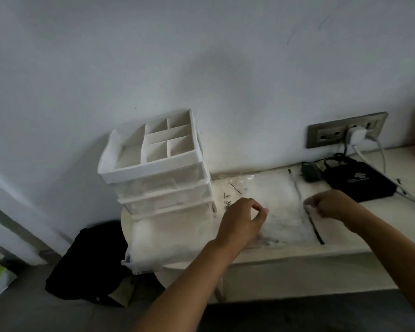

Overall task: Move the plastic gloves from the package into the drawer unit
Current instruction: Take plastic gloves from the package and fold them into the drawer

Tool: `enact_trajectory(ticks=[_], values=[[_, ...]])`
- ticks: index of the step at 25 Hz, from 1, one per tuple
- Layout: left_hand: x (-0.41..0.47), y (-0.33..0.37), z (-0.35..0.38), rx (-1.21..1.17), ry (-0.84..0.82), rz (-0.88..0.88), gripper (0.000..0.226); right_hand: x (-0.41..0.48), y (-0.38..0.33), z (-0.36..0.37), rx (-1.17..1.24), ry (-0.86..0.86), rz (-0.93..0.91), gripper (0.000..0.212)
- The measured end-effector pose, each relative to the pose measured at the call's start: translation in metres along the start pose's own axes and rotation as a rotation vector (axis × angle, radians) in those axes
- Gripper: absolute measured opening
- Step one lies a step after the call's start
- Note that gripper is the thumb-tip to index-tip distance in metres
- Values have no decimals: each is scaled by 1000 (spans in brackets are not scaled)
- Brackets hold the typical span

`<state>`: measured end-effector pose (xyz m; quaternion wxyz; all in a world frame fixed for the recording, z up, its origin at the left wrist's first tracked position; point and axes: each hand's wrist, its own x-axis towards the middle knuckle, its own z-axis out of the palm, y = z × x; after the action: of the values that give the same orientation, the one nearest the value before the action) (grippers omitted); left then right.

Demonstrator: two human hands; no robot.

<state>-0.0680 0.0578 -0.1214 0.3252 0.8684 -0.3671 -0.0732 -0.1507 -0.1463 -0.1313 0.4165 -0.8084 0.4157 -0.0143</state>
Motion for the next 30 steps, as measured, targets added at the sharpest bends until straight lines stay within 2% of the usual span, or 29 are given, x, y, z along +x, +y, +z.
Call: enact_trajectory(ticks=[1, 3, 4, 5, 7, 8, 9, 11, 12, 16, 24, 27, 30], values=[[4, 1, 12, 44, -35, -8, 36, -1, 4, -2, -11, -49, -79, 34], [9, -4, 32, 193, -156, -41, 55, -6, 6, 1, -1, -16, -159, 29], [10, -8, 41, 260, -210, -56, 62, -6, 9, 3, -10, -36, -173, 38], [9, -11, 48, 305, -245, -65, 70, -6, 9, 8, -40, -25, -167, 57], [4, -17, 58, 334, -227, -55, 91, -8, 3, 15, -30, 10, -97, 85], [2, -18, 61, 338, -199, -42, 99, -6, 1, 19, -6, 20, -73, 84], [1, -19, 63, 344, -176, -33, 102, -5, 1, 22, 31, 25, -69, 70], [0, -20, 65, 353, -146, -31, 102, -7, 1, 25, 105, 66, -104, 24], [0, -20, 65, 350, -138, -31, 102, -7, 2, 25, 144, 117, -127, 16], [-2, -17, 65, 316, -95, -38, 100, -6, 5, 20, 296, 211, -123, 26], [-4, -19, 65, 294, -74, -28, 100, -8, -1, -11, 328, 325, -208, 11], [-2, -20, 66, 275, -54, -19, 105, -5, -8, -25, 672, 292, -137, 19], [-2, -19, 65, 289, -57, -24, 105, -19, -22, -41, 1152, 63, -143, 21]])
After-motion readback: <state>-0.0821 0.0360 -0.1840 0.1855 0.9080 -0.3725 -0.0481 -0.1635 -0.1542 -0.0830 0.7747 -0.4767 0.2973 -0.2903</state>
